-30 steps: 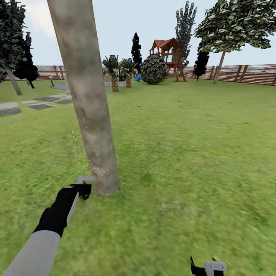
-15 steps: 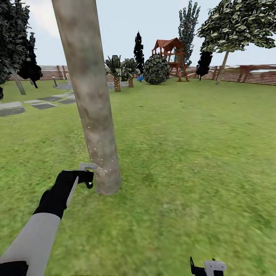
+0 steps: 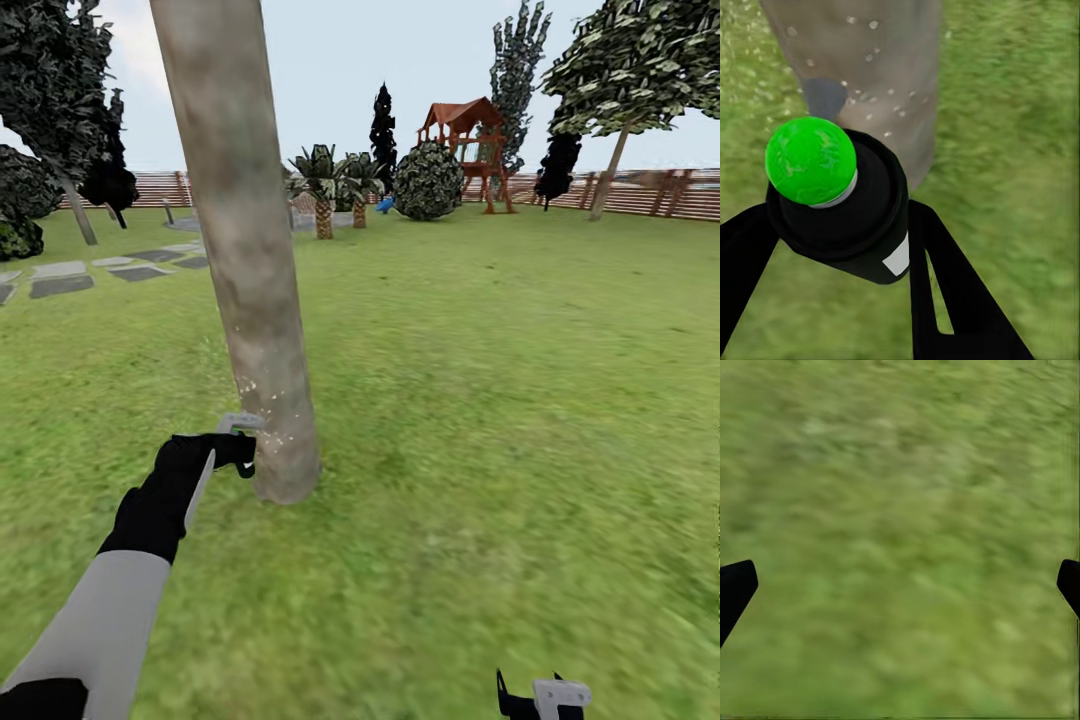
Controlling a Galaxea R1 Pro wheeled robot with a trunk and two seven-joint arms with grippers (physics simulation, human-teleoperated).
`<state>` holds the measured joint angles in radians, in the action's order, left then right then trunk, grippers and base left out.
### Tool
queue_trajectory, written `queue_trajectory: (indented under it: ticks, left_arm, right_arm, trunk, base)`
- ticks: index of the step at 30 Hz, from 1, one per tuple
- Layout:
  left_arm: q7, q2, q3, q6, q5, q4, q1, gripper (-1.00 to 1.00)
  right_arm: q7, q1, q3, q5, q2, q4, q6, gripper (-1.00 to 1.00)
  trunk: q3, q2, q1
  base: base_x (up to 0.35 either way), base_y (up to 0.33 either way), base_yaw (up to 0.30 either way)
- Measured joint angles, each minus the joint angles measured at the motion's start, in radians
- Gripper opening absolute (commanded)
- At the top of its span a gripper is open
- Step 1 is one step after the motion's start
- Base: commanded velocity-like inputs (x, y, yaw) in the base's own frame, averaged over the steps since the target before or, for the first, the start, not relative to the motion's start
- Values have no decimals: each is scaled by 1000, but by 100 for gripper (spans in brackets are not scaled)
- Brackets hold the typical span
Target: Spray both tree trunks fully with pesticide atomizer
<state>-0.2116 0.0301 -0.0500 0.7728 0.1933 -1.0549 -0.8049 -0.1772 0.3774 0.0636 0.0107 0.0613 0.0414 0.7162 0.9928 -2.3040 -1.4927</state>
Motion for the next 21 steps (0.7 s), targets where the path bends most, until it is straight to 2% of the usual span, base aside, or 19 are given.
queue_trajectory:
  ticks: [3, 7, 9, 10, 13, 15, 17, 19, 21]
  left_arm:
    - [0, 13, -1, 0, 2, -11, -3, -100]
    - [-2, 47, -3, 11, 5, -18, -58, -100]
    - [-19, 90, -4, 65, 4, -11, -88, -100]
    - [-44, 101, -2, 79, -4, -11, -94, -100]
    - [-108, 97, 10, 93, -10, -18, -98, -100]
    - [-141, 71, 98, 134, -22, -31, -103, -100]
    - [-148, 54, 129, 170, -12, -55, -111, -100]
    - [-151, 55, 135, 195, -6, -75, -126, -100]
    - [-153, 82, 88, 198, 7, -77, -131, -100]
  right_arm:
    - [0, 0, 0, 0, 0, 0, 0, 100]
    - [-1, 0, -1, 0, 13, 0, 0, 100]
    - [-1, 0, -1, 0, 15, 0, -1, 100]
    - [-1, 0, -1, 0, 15, 0, -1, 100]
    - [-1, 0, -1, 0, 15, 1, 0, 100]
    - [-1, 0, -1, 1, 14, 1, -1, 100]
    - [0, 0, -1, 1, 14, 2, 0, 100]
    - [-1, 0, -1, 1, 14, 2, 0, 100]
    - [0, 0, -1, 1, 14, 2, -1, 100]
  trunk:
    - [0, 0, 0]
    - [0, 0, 0]
    - [0, 0, 0]
    - [0, 0, 0]
    - [0, 0, 0]
    - [0, 0, 0]
    - [0, 0, 0]
    - [0, 0, 0]
    - [0, 0, 0]
  base:
    - [-72, -60, 12]
    - [-4, -3, 1]
    - [0, 0, 0]
    - [0, 0, 0]
    - [0, 0, 14]
    - [0, 0, 169]
    - [0, 0, 243]
    - [0, 0, 273]
    - [0, 0, 205]
